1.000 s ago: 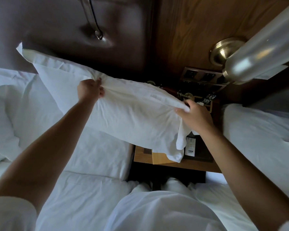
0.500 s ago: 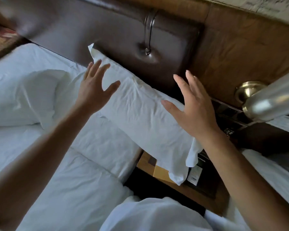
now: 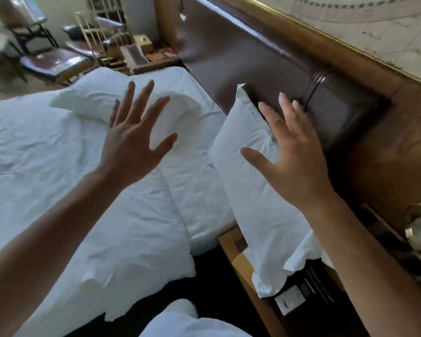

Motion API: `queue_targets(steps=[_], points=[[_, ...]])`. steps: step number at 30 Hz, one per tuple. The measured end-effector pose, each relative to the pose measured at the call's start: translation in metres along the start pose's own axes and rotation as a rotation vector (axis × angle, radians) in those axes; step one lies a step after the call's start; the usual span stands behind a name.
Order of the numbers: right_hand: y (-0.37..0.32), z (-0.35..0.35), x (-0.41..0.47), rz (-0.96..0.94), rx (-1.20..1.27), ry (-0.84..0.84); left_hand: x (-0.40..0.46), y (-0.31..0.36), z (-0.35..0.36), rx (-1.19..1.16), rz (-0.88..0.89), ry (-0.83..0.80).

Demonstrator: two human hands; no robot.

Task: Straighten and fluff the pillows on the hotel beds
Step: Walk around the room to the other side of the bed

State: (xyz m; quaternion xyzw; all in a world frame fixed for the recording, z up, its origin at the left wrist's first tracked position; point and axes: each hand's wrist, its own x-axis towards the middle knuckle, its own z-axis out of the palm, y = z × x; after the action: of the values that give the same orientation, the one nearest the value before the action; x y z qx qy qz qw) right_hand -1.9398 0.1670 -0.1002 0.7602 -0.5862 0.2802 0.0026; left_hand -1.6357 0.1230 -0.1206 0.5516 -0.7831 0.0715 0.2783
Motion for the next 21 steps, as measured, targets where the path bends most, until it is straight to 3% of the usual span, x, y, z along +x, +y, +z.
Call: queue_targets(steps=[8,16,21], points=[[-0.139,0.005,0.034,-0.328,0.120,0.050,-0.086,-0.055,-0.161,0.321,-0.082,0.240],[-0.302,0.020,0.040,-0.520,0.253,0.150,-0.183,-0.138,-0.283,0.484,-0.240,0.289],[-0.402,0.042,0.014,-0.596,0.334,0.127,-0.264,-0.194,-0.363,0.572,-0.332,0.302]])
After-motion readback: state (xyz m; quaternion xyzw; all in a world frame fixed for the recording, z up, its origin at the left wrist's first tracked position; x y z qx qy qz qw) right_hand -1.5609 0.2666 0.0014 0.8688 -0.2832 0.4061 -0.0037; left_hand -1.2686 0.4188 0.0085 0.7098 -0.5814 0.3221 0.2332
